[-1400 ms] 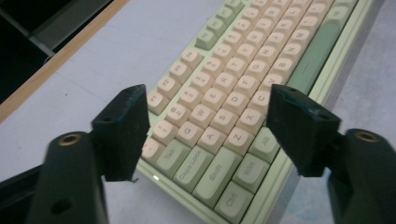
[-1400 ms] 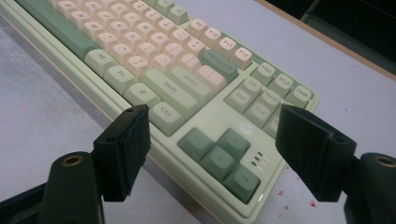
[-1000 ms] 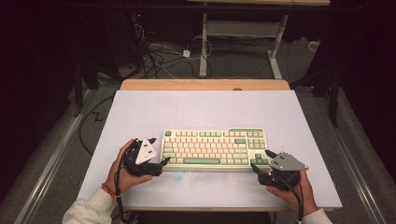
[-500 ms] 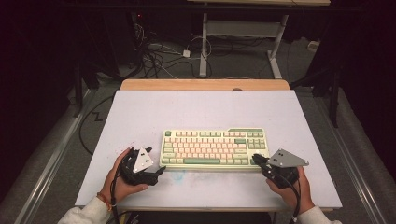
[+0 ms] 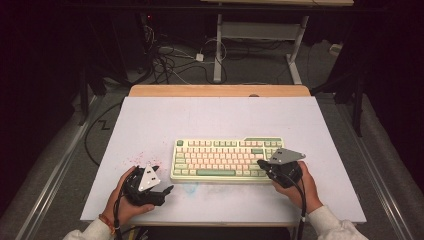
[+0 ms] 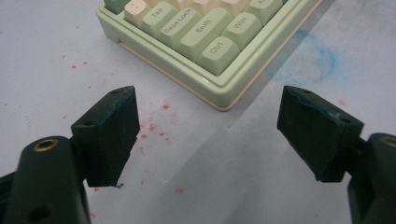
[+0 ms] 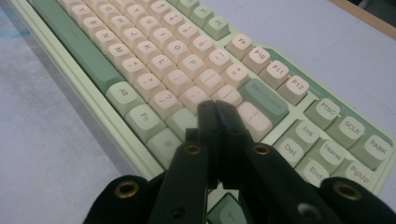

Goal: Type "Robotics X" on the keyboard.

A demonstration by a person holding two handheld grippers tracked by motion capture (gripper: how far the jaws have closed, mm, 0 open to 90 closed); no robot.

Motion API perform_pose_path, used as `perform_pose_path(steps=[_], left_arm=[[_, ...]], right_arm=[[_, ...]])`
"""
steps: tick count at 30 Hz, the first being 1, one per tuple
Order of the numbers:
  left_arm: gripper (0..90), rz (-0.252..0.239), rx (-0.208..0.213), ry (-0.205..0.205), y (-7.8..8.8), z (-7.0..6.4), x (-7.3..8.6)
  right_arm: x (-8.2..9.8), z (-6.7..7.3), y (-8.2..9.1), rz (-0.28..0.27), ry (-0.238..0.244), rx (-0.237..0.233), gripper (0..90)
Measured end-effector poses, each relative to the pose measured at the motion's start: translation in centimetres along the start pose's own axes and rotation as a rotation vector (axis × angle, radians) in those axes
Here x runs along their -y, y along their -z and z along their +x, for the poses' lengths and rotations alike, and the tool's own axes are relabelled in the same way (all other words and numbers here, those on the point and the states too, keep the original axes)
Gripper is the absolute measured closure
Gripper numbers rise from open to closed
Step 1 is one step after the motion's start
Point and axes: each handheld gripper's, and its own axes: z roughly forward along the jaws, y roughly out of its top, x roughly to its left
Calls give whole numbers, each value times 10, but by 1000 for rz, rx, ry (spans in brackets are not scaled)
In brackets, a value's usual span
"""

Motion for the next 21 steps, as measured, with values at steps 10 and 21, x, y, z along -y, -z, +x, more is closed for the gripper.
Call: perform_pose_path(steps=[10, 21], left_arm=[[205, -15, -4, 6, 2, 0, -1], [459, -18, 48, 37, 7, 4, -2]], right_arm=[[0, 1, -12, 31, 9, -15, 900], [4, 1, -17, 28, 3, -26, 900]])
